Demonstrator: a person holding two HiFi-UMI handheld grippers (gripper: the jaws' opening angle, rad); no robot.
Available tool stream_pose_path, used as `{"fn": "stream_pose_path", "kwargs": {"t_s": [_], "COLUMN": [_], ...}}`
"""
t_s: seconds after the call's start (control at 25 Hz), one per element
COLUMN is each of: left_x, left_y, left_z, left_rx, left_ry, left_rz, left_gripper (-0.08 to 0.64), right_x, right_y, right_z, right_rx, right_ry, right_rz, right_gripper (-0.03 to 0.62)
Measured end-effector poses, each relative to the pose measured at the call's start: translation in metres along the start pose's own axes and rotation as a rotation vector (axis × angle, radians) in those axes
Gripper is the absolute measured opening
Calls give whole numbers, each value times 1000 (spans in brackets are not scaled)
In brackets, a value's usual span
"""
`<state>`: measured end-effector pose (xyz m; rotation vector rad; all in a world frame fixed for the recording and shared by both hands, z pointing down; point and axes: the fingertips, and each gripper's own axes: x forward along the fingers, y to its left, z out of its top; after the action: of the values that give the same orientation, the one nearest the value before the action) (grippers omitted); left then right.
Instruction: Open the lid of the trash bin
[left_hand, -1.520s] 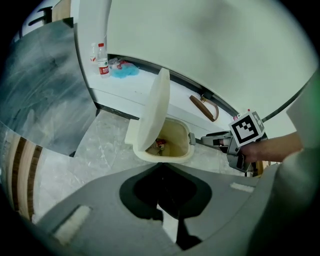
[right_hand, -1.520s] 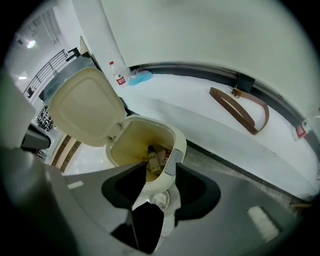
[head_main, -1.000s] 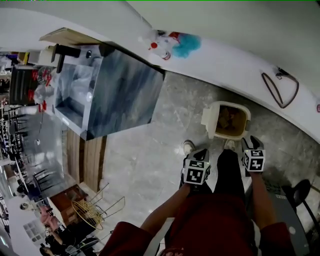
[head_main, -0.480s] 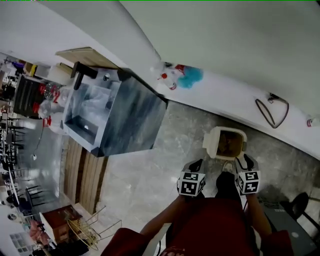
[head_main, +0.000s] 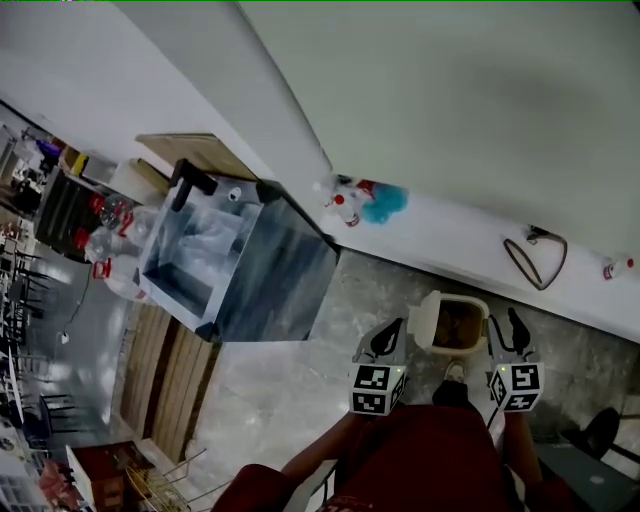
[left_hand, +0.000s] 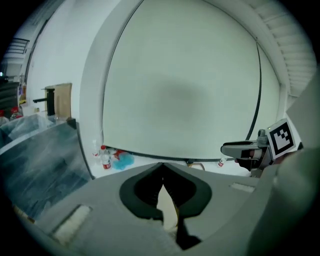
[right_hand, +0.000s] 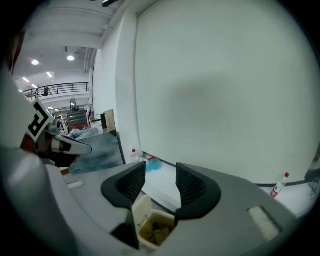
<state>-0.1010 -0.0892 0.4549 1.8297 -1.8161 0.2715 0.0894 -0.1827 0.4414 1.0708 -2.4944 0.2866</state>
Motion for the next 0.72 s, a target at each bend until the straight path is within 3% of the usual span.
{"fn": "stream_pose_path", "kwargs": {"t_s": [0.48, 0.6, 0.72], "left_x": [-65, -81, -89], "left_y": [-40, -50, -57], "left_z": [153, 172, 181], "left_rx": [268, 293, 343], "left_ry": [-514, -601, -636], "left_rz": [38, 48, 46], "left_gripper": [5, 5, 5], "right_x": [-79, -97, -103], "right_y": [9, 10, 10], "right_z": [151, 170, 178], "right_rx": [-145, -161, -181], "right_ry": [-405, -485, -527], "right_rz": [-83, -107, -123], "right_gripper": [190, 189, 187]}}
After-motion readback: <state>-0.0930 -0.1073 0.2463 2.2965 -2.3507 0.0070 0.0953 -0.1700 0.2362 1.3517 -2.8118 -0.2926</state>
